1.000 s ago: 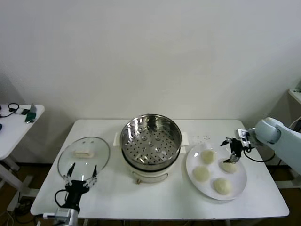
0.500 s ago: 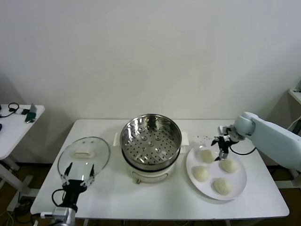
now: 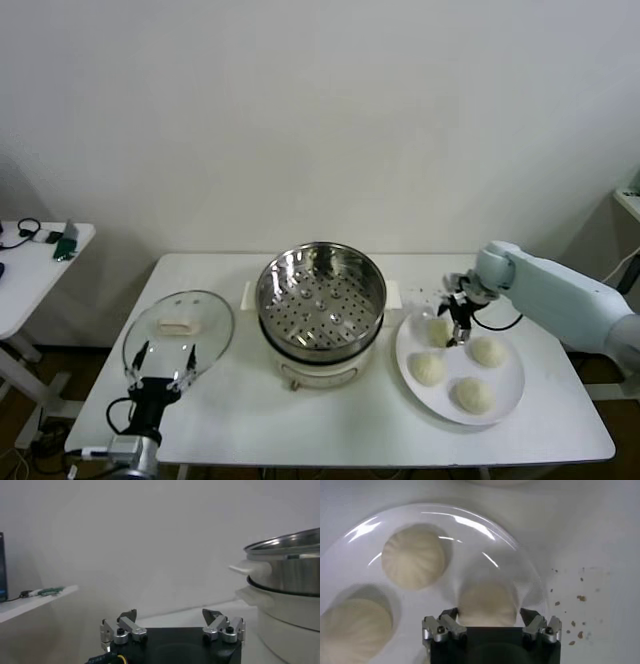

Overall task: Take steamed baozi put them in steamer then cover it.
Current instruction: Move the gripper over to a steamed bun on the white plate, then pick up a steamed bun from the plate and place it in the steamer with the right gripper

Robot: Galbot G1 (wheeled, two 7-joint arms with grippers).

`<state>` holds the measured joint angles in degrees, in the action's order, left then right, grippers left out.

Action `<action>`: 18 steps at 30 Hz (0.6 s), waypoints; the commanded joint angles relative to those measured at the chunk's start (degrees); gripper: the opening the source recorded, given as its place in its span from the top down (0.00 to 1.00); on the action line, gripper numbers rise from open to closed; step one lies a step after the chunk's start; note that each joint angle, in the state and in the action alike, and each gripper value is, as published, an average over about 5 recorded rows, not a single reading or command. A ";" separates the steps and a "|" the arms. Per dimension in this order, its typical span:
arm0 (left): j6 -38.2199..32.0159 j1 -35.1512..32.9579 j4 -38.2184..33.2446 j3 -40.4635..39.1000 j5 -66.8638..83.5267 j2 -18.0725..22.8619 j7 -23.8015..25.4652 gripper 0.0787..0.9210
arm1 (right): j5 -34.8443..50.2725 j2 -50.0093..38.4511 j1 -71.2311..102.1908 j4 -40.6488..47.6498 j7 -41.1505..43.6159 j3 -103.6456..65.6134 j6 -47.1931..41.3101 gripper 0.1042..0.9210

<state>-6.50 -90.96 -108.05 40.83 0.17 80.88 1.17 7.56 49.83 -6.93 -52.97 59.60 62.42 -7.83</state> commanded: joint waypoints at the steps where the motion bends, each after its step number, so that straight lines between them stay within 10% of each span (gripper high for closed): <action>1: 0.17 0.04 -0.14 0.05 0.17 -0.05 -0.19 0.12 | -0.49 1.03 -0.41 0.68 0.33 1.11 0.04 0.19; 18: 0.48 -0.24 -0.64 0.29 0.42 -0.41 -0.21 0.12 | 3.29 -1.22 -14.65 -3.44 1.35 11.04 2.69 0.28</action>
<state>-6.07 -91.04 -108.57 41.06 0.44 80.72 0.98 8.63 49.13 -11.88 -54.31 60.66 66.13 -6.38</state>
